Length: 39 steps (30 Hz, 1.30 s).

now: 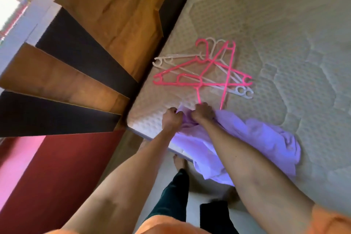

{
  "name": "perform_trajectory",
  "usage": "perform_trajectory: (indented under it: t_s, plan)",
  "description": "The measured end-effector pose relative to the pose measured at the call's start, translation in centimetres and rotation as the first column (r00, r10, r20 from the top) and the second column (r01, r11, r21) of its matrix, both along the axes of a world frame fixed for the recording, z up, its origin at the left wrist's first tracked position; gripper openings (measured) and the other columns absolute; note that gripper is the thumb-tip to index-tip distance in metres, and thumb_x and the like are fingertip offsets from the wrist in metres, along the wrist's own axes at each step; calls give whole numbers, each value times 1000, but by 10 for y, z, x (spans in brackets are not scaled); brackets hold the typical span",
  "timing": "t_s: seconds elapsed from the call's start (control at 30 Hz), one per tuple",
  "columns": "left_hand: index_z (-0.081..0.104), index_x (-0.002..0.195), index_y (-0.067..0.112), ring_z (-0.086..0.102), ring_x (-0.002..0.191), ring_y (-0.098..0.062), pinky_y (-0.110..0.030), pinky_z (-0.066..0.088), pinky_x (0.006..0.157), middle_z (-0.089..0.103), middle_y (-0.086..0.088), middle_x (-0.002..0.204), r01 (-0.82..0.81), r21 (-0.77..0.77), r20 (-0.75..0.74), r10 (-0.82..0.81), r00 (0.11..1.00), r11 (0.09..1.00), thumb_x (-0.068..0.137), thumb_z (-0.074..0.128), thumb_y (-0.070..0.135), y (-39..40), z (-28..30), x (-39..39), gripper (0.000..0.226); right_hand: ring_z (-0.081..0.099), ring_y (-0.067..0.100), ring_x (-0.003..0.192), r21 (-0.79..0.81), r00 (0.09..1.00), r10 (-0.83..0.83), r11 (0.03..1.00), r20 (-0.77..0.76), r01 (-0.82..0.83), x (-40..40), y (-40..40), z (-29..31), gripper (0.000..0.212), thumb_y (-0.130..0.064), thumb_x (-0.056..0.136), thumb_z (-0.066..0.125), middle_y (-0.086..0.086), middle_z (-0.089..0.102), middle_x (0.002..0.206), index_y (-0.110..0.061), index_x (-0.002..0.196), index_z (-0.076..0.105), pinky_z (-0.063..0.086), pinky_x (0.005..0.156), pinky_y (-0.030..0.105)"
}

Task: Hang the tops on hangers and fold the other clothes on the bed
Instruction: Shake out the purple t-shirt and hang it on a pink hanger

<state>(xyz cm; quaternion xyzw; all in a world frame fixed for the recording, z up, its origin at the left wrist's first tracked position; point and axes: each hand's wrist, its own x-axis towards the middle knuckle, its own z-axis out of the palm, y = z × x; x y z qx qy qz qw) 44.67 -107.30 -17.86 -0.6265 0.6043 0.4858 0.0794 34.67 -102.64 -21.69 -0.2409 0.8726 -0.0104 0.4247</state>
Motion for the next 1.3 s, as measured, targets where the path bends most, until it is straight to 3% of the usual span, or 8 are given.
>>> perform_trajectory:
  t_s: [0.17,0.4,0.77,0.83,0.97,1.03,1.13,1.3]
  plan:
    - [58,85,7,55,93,-35,-29,35,69,62,-20,97,22,-6,-76,-22,997,1000,84,45,24,-12,19,-11,21,49,36,119,-246,894,-448,869,-19,430,6,-9,24,36,-11,87,46,19,53,127,-4,121,58,38,100,36]
    - [67,84,4,61,78,-24,-28,35,59,65,-24,83,333,-104,-231,-348,909,937,89,56,20,8,85,-64,20,55,23,81,-549,502,-789,259,355,795,9,25,103,9,-5,88,51,8,61,81,-14,86,51,37,57,21]
    - [71,98,3,64,96,-28,-26,35,64,69,-19,98,454,-481,-198,-597,777,750,85,61,12,69,214,-130,18,67,26,80,-842,891,-453,474,19,259,-80,134,235,18,-10,78,70,14,71,86,-2,91,61,46,68,30]
    - [69,102,3,62,100,-27,-26,37,68,69,-18,102,492,-529,-212,-670,712,691,84,61,7,77,244,-145,21,64,28,85,-890,856,-488,448,-171,78,-116,153,267,42,-32,71,74,15,66,93,-2,97,60,47,70,34]
    - [67,103,-1,55,85,-15,-20,40,67,68,-21,102,557,-635,-255,-826,503,535,72,63,5,83,312,-172,31,46,31,124,-828,570,-627,527,-531,-191,-180,189,345,109,-73,51,62,15,48,132,-3,133,42,36,98,47]
    - [68,104,-1,53,84,-12,-9,38,62,69,-19,101,569,-706,-208,-891,403,422,70,60,1,87,346,-185,34,47,25,124,-762,588,-546,616,-597,-201,-200,205,387,99,-69,55,71,9,54,128,-10,131,48,22,108,48]
    - [70,102,3,58,84,-15,-19,37,66,70,-13,97,503,-805,-140,-924,356,315,71,56,10,101,393,-200,34,62,24,85,-768,717,-458,617,-526,-169,-217,225,439,52,-55,64,76,2,65,82,-16,94,61,42,86,36]
    - [71,103,12,63,99,-23,-27,44,78,71,-10,104,365,-878,-112,-874,473,310,84,59,14,110,441,-223,22,53,22,68,-800,665,-556,591,-499,-107,-228,247,483,46,-57,67,74,1,56,69,-18,71,49,36,60,28]
